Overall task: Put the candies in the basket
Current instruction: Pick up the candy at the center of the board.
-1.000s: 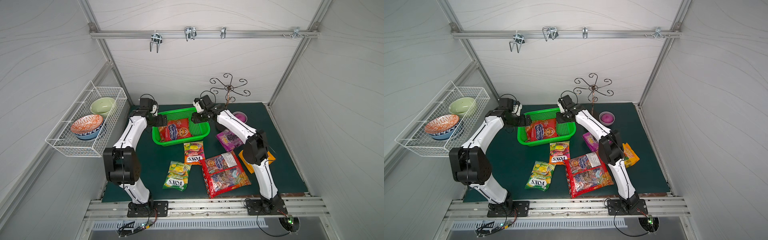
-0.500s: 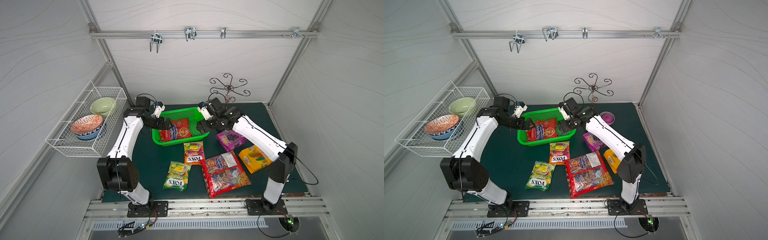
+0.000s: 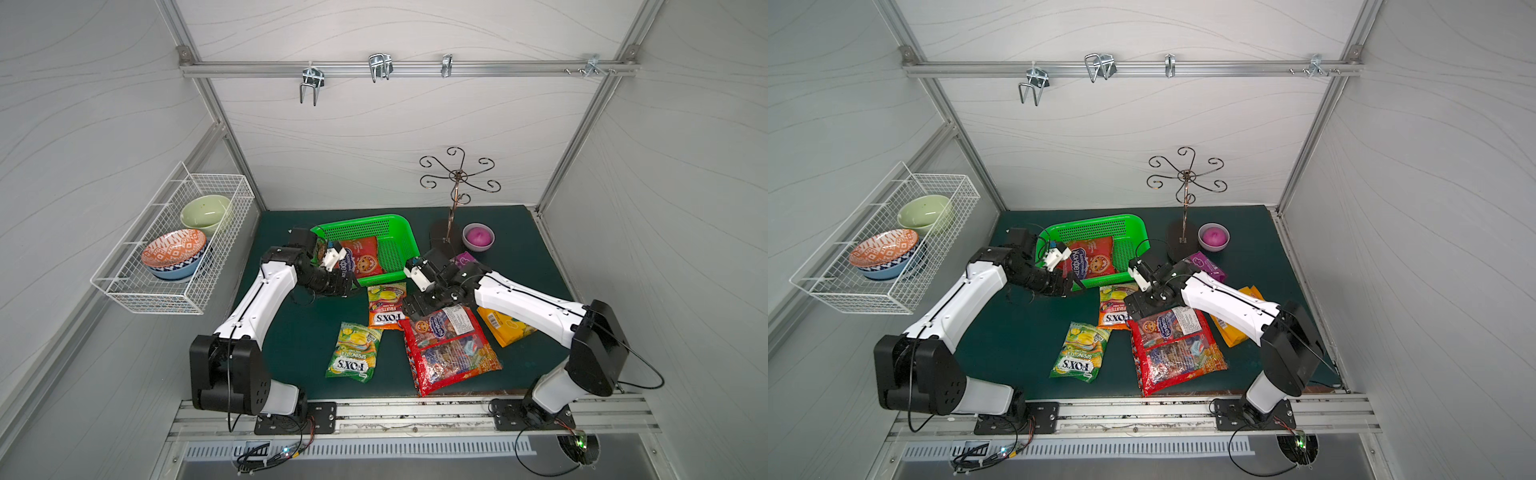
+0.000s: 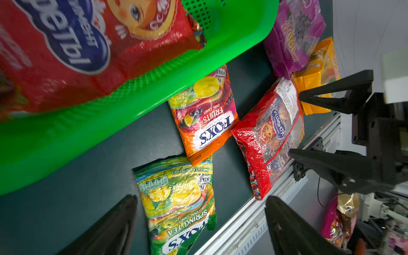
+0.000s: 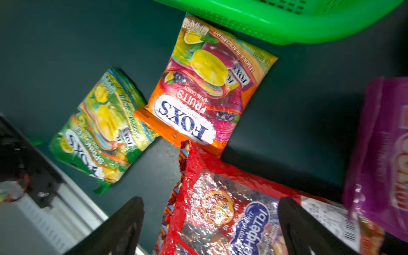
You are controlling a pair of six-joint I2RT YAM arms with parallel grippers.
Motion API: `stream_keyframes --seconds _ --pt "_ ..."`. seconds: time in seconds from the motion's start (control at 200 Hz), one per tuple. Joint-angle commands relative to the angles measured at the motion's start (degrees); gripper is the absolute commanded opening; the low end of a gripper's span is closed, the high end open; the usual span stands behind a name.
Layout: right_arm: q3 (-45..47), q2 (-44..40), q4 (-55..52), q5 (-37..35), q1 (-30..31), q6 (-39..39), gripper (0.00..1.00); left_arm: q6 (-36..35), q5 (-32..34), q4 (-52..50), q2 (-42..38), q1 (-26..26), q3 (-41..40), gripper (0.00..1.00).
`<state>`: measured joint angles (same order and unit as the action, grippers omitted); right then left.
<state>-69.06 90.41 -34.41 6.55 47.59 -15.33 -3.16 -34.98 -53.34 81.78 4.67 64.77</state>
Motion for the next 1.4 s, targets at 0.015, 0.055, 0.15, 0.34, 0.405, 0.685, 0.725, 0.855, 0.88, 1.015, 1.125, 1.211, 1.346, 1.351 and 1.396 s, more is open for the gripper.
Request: stream_keyframes --seconds 0.015,0.055,0.15,0.34,0.405,0.685,0.725,0.855,0.88,1.015,1.125,1.211,1.346,1.351,1.396 --pt "6.10 -0.85 17.54 21.72 -7.78 -9.42 0.96 7.81 -4.86 12.61 0.86 1.59 -3.94 0.94" --pt "7.86 -0.25 20.84 24.32 -9.14 -11.36 0.96 9.67 -4.94 15.37 1.46 2.33 -5.49 0.94" --pt "7.95 2.66 21.74 25.83 -10.86 -11.37 0.92 13.37 -3.85 21.53 3.10 4.84 -8.69 0.93" --pt "6.84 8.85 23.46 27.42 -12.09 -11.29 0.77 18.10 -2.23 31.48 6.64 7.45 -12.39 0.92" --pt "7.20 10.22 24.45 27.05 -12.13 -10.74 0.73 18.93 -2.65 33.46 7.40 8.03 -13.38 0.92" --pt "9.82 15.96 32.35 28.10 -13.34 -10.52 0.71 17.97 1.14 44.11 9.94 10.06 -18.27 0.95" --pt "9.67 16.63 32.56 27.83 -13.32 -10.56 0.71 18.00 1.19 46.27 10.17 10.10 -19.13 0.95" --pt "9.40 17.98 33.03 26.13 -13.32 -10.98 0.73 19.13 2.74 51.08 11.26 10.10 -20.91 0.95" --pt "9.17 18.34 32.78 25.48 -13.32 -11.20 0.73 19.16 3.01 51.50 11.50 10.10 -20.98 0.95" --pt "8.15 20.36 33.12 26.12 -13.37 -11.92 0.74 19.59 2.99 53.94 12.43 10.25 -21.53 0.95" --pt "7.63 21.83 33.70 26.95 -13.15 -12.40 0.73 19.61 2.44 54.07 13.21 10.86 -20.95 0.94" --pt "7.10 23.08 34.74 28.91 -12.50 -12.48 0.73 19.25 1.23 53.92 13.71 11.87 -20.42 0.92" --pt "6.96 24.72 39.63 33.41 -11.75 -13.56 0.69 19.19 0.45 53.22 15.09 13.21 -19.06 0.91" --pt "6.94 24.72 39.88 33.56 -11.74 -13.62 0.69 19.22 0.45 53.15 15.13 13.24 -19.02 0.90" --pt "7.62 24.59 42.26 34.56 -11.75 -14.57 0.68 19.22 0.36 52.70 15.50 13.42 -18.52 0.89"
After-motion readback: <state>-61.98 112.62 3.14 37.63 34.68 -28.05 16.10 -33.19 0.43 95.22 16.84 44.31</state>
